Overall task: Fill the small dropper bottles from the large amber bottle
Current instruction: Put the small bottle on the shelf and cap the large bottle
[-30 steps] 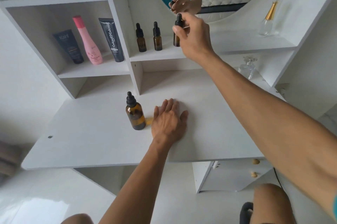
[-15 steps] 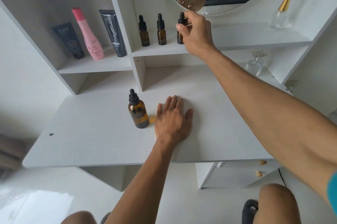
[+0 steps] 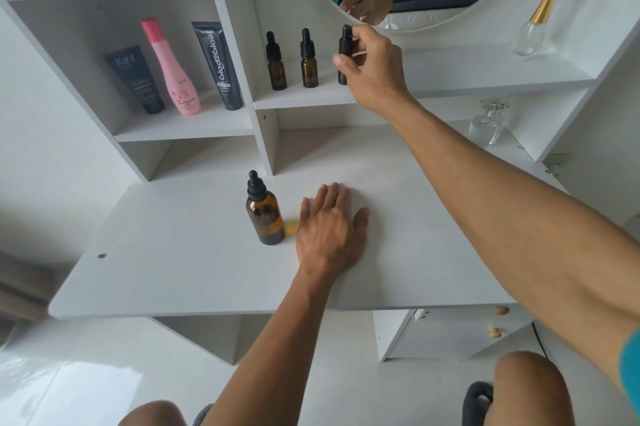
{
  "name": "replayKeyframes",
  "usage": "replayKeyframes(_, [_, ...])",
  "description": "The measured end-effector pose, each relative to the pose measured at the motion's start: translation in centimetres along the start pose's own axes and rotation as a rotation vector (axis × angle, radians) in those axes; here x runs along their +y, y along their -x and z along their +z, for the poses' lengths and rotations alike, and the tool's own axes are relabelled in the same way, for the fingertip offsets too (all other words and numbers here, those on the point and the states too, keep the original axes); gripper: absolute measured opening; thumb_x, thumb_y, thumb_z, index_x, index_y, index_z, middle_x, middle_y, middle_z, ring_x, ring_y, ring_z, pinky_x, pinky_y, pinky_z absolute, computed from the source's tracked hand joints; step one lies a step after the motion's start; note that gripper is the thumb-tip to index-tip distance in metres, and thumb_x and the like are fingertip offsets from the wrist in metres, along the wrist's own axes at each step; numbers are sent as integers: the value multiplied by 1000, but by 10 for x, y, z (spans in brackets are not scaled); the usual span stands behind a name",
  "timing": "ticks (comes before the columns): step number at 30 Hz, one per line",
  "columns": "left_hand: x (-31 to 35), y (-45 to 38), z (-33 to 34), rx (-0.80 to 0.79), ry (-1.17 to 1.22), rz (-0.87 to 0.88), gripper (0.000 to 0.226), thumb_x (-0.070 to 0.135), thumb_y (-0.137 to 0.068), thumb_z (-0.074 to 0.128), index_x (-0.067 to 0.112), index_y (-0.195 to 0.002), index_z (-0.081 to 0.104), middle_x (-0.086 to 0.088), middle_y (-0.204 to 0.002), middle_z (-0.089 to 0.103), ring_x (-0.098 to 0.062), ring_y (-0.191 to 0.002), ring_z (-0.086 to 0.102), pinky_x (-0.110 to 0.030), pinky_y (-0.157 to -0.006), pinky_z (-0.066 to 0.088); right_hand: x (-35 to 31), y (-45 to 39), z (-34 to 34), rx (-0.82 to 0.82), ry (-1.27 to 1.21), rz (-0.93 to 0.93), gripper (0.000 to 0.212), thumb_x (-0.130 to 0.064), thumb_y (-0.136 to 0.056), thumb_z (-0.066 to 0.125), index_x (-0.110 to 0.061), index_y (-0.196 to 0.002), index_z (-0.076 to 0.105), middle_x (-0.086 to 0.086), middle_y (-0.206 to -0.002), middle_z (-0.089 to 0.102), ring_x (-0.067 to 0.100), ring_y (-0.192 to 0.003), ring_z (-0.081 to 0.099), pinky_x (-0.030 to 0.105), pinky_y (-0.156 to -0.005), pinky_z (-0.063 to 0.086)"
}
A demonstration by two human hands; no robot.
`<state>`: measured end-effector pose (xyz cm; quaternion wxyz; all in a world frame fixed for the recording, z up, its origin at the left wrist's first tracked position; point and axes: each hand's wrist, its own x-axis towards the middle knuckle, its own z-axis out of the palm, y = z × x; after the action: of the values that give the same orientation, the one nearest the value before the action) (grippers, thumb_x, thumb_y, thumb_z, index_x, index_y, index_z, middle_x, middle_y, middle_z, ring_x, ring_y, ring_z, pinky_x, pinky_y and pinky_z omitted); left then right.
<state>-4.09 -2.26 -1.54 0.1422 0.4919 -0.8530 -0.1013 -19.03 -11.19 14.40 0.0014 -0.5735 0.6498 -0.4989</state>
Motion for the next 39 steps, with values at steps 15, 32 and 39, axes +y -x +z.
replayKeyframes(15, [-3,11,-8,-43,106,6,56,44,-105,34,14,-152,37,1,-163,29,-17,-152,16,-39,-125,7,-3,53,-30,11,-73,85,62,-23,-82,78,-11,-137,50,10,-129,60,16,-103,63,38,-92,55])
replayKeyframes(32, [-33,97,-43,439,428,-195,20,36,-90,69,18,-83,63,5,-87,67,-17,-76,62,-33,-68,49,-57,178,-15,-307,-153,105,30,-22,-88,72,-15,-116,69,-3,-94,70,8,-78,63,-1,-65,42])
replayKeyframes(39, [-62,87,-65,582,564,-405,55,34,-78,80,14,-118,48,2,-106,50,-19,-96,51,-26,-77,36,-91,166,12,-392,-170,22,40,-22,-89,72,-15,-128,63,2,-116,70,11,-93,67,8,-80,48])
